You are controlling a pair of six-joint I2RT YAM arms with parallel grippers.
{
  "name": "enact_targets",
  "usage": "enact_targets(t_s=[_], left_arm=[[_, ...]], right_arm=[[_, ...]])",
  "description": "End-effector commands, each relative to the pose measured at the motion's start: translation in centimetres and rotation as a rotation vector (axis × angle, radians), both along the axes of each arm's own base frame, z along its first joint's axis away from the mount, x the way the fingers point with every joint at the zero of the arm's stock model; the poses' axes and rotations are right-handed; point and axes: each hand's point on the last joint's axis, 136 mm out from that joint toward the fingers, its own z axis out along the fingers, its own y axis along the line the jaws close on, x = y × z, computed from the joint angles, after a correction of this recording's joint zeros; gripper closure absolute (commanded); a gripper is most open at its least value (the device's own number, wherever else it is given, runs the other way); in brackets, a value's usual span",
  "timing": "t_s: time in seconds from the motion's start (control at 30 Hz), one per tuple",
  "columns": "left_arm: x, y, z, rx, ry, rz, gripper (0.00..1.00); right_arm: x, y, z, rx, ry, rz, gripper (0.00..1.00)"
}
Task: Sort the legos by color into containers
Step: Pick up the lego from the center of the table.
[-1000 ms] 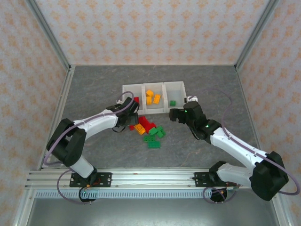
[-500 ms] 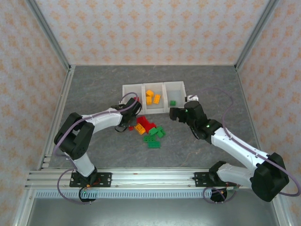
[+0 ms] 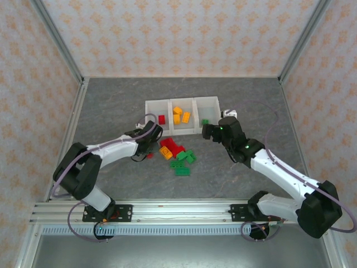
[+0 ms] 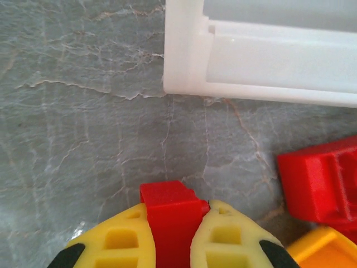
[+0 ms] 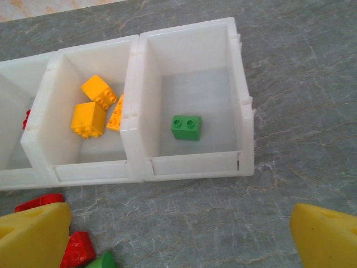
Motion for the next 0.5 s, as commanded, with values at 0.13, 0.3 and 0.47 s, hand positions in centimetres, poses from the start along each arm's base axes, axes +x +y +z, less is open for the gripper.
enact_targets(t_s=[0.13, 0.3, 0.47], left_arm=[[4.8, -2.0, 9.2, -0.063, -0.215, -0.031, 0.98], [9.4, -4.0, 10.7, 0.018, -0.182, -0.150, 1.00], [13.9, -4.3, 10.1, 0.084, -0.122, -0.164, 1.00]], right_arm=[[-0.2, -0.9, 0.9, 0.000, -0.015, -0.029, 0.00], [-0.6, -1.7, 0.3, -0.052, 0.019, -0.043, 0.00], [-1.2, -1.9, -1.1, -0.081, 0.068, -0.030, 0.00]])
